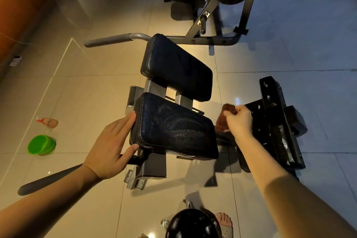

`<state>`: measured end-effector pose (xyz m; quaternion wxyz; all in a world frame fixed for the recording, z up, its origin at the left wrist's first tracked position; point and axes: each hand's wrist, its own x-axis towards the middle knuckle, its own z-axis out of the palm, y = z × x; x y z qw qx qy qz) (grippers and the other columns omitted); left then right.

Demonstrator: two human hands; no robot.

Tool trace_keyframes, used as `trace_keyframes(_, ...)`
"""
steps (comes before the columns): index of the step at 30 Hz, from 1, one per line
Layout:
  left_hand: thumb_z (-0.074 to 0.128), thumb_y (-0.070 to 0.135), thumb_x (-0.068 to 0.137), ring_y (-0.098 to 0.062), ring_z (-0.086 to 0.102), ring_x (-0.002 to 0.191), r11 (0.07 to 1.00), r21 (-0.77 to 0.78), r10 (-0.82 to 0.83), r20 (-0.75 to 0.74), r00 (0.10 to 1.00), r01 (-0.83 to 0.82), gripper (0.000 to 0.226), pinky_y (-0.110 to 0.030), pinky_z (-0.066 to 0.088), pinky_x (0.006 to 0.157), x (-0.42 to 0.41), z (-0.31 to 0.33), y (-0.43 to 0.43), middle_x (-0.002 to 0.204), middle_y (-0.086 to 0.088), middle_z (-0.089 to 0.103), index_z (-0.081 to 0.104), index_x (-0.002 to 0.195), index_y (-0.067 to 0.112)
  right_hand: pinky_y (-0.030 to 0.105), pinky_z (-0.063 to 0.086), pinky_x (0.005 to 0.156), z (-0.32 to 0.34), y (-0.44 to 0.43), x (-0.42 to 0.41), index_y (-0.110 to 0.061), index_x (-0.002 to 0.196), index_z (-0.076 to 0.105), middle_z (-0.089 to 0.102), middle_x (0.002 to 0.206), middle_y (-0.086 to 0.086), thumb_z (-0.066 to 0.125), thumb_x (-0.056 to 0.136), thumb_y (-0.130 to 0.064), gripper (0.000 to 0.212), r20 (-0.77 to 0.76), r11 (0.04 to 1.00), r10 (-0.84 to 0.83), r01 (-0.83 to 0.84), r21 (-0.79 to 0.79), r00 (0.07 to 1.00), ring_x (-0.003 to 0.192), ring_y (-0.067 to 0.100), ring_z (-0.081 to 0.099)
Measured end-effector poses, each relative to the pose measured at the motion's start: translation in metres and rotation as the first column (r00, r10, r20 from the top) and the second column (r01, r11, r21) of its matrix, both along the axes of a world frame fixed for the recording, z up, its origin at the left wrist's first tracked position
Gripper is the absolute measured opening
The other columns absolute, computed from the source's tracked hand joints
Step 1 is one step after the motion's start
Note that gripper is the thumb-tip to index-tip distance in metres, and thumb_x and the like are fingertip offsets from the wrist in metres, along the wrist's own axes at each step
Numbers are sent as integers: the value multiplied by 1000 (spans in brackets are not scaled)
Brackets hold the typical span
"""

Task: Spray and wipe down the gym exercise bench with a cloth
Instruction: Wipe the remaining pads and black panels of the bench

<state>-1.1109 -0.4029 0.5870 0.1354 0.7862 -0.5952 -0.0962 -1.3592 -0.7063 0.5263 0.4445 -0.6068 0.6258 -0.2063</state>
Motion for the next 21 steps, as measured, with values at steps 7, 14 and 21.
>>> trace_keyframes(7, 35, 56, 99, -24, 35, 149, 1000, 7, 7, -6, 1000, -7, 78, -40, 26, 123, 1, -2, 0, 168, -5, 26, 15, 164, 18, 33, 52, 76, -30, 40, 28, -24, 98, 59, 68, 92, -5, 72, 94, -22, 14, -42, 957, 283, -285, -52, 958, 90, 20, 66)
trace_keyframes(14, 34, 58, 99, -28, 38, 147, 1000, 3, 7, -27, 1000, -7, 79, -48, 33, 120, -1, -1, 0, 167, -8, 28, 16, 164, 17, 21, 55, 72, -5, 134, -23, -26, 94, 67, 73, 88, -10, 77, 89, -19, 13, 118, 953, 303, -302, -22, 946, 84, 4, 69)
trace_keyframes(21, 37, 57, 99, -25, 36, 149, 1000, 2, 5, -42, 999, -5, 79, -46, 32, 121, 1, 0, -2, 168, -5, 26, 16, 164, 17, 28, 53, 71, -7, 76, 49, -6, 92, 64, 64, 85, 0, 76, 88, -12, 15, 227, 962, -268, 247, 117, 936, 90, 22, 66)
